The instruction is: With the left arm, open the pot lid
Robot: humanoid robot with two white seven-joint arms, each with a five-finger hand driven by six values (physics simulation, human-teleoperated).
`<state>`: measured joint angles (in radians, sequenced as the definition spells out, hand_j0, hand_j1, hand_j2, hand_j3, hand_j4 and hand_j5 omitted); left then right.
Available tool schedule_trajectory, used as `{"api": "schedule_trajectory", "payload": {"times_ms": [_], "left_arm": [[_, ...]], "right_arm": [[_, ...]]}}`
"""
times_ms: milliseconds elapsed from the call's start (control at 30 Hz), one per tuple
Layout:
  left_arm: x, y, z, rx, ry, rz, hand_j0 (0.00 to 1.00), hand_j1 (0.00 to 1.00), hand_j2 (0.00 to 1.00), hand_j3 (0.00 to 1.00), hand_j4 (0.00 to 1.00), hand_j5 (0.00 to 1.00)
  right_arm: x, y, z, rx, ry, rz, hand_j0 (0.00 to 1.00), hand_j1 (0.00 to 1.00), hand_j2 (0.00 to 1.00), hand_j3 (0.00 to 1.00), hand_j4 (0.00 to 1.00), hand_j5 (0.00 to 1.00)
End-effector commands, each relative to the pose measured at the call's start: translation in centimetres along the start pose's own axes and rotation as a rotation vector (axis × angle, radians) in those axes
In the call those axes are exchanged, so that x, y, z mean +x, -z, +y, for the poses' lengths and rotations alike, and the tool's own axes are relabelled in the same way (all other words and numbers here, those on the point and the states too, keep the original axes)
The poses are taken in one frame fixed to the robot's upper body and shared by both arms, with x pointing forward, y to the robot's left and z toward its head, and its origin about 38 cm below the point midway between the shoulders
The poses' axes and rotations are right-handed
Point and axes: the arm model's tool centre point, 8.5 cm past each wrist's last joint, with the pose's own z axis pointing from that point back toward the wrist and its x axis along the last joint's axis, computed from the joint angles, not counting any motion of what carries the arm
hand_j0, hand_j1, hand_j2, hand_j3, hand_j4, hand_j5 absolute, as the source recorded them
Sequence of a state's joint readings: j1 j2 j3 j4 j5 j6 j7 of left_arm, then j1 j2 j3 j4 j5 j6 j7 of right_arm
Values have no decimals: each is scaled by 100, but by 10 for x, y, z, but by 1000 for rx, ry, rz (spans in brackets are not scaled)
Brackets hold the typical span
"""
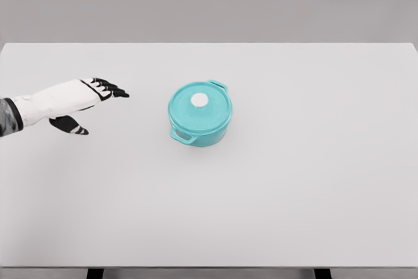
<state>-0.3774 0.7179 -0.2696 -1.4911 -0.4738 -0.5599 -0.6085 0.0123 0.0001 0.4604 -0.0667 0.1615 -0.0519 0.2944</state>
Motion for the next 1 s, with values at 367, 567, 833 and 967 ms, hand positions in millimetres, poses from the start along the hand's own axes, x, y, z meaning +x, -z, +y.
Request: {"api": "schedule_trajectory", "payload": {"times_ms": [367, 567, 833, 967], "left_arm": [[5, 9, 26, 34, 51, -24, 100, 100, 100, 100, 100, 100], [0, 79, 72, -179, 152, -110, 100, 100, 100, 100, 100, 100], [86, 158, 116, -224, 339, -307, 100, 100, 100, 100, 100, 100], [92, 159, 128, -197, 325, -331, 100, 100, 100, 100, 100, 100]], "right_arm": [[-7, 1, 4, 8, 2, 12, 100, 100, 100, 100, 100, 100], [-6, 1, 4, 8, 1, 11, 100, 100, 100, 100, 100, 100], [-6, 1, 4, 8, 1, 11, 100, 100, 100, 100, 100, 100], [-6, 1, 4, 8, 1, 11, 100, 100, 100, 100, 100, 100]]}}
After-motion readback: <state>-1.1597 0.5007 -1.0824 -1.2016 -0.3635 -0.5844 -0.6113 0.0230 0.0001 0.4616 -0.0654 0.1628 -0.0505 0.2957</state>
